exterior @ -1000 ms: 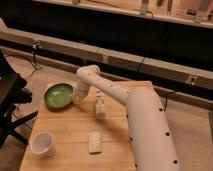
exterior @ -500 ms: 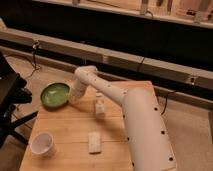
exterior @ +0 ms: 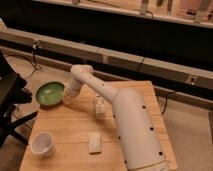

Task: Push the ceramic bowl across the table

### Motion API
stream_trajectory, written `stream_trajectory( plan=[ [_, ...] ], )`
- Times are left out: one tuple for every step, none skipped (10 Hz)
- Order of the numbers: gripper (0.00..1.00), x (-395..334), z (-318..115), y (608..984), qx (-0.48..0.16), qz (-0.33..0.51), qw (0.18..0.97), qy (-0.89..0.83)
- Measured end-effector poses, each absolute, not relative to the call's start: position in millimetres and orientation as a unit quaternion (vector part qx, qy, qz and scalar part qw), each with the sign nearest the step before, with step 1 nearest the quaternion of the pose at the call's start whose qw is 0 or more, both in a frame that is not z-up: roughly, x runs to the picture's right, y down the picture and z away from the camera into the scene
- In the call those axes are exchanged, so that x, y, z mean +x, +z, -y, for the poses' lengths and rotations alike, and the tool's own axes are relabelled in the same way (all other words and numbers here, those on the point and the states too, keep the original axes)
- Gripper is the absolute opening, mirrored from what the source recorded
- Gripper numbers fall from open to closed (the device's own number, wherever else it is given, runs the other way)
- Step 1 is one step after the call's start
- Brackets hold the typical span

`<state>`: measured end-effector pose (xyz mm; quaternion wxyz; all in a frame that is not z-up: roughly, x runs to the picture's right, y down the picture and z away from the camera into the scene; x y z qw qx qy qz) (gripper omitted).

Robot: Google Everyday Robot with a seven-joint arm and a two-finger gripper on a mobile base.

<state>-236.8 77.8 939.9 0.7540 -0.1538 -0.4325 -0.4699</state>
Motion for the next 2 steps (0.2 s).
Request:
stream_trajectory(
  plan=[
    [0.00,-227.2,-76.9,940.8,-0.150,0.425,0.761,-0.467],
    [0.00,-216.3,-75.7,940.3,-0.145,0.418,0.766,-0.466]
  ],
)
